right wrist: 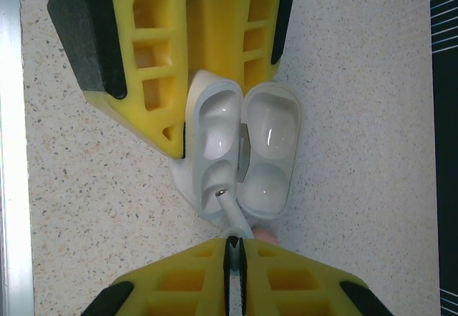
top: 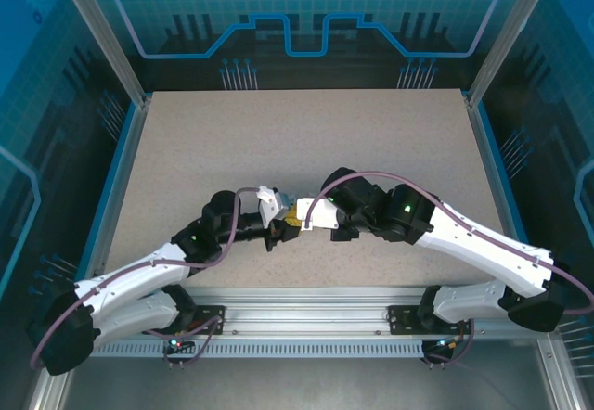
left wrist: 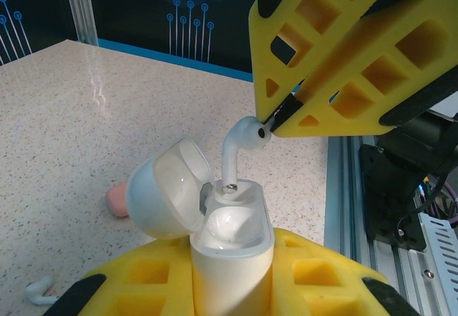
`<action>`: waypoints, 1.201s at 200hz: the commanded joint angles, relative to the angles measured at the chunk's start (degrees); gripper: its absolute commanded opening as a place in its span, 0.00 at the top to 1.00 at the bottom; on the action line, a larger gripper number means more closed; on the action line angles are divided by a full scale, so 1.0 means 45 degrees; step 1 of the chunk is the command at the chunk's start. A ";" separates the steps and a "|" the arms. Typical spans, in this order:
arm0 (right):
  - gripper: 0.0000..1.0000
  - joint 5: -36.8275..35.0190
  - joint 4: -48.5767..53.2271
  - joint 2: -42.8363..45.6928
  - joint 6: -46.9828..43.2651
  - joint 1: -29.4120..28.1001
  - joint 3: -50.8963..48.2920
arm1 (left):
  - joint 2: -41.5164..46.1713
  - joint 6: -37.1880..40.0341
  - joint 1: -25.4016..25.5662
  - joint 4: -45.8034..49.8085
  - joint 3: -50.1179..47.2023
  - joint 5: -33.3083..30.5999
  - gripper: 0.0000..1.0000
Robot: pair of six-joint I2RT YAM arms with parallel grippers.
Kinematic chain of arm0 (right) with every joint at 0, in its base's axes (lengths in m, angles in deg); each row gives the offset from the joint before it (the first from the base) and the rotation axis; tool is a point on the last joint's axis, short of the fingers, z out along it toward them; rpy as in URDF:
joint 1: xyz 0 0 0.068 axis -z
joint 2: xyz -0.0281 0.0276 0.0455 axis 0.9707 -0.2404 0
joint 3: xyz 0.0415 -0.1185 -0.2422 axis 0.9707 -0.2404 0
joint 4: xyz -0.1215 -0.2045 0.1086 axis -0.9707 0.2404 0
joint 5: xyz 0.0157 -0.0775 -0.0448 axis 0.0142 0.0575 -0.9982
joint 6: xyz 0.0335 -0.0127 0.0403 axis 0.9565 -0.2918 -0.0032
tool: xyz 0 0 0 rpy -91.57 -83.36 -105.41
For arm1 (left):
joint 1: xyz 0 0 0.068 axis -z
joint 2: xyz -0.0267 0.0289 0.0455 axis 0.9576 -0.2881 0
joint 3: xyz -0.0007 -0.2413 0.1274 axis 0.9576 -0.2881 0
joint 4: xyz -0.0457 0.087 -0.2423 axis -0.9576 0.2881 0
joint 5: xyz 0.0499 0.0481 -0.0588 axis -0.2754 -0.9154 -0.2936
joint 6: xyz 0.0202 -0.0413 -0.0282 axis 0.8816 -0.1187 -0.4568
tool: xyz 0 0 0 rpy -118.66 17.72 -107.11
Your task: Insert wireless bluetooth earbuds into charging case
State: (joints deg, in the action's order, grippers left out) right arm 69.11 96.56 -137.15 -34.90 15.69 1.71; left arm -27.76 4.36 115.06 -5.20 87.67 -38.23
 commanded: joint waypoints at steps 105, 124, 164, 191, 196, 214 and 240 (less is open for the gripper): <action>0.86 -0.0415 0.0569 -0.0461 -0.0668 -0.0269 0.0492 | -0.0108 0.0331 0.0058 0.0119 0.0588 0.0054 0.88; 0.86 -0.0356 0.0535 -0.0522 -0.0700 -0.0269 0.0521 | -0.0118 0.0331 0.0065 0.0130 0.0608 0.0073 0.88; 0.86 -0.0186 0.0403 -0.0617 -0.0678 -0.0298 0.0594 | -0.0173 0.0272 0.0047 0.0100 0.0627 0.0093 0.88; 0.86 0.0155 0.0230 -0.0618 -0.0574 -0.0288 0.0551 | -0.0176 0.0195 0.0058 -0.0020 0.0608 0.0093 0.88; 0.86 0.0245 0.0212 -0.0621 -0.0534 -0.0288 0.0555 | -0.0176 0.0196 0.0062 -0.0034 0.0608 0.0079 0.88; 0.86 0.0451 0.0082 -0.0620 -0.0471 -0.0288 0.0575 | -0.0172 0.0155 0.0050 -0.0112 0.0574 0.0088 0.88; 0.86 0.0639 -0.0051 -0.0671 -0.0434 -0.0288 0.0575 | -0.0195 0.0009 0.0056 -0.0420 0.0491 0.0093 0.88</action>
State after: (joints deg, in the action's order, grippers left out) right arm 70.16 97.23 -139.61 -36.33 15.58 2.43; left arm -28.52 4.30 115.06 -4.04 88.31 -38.23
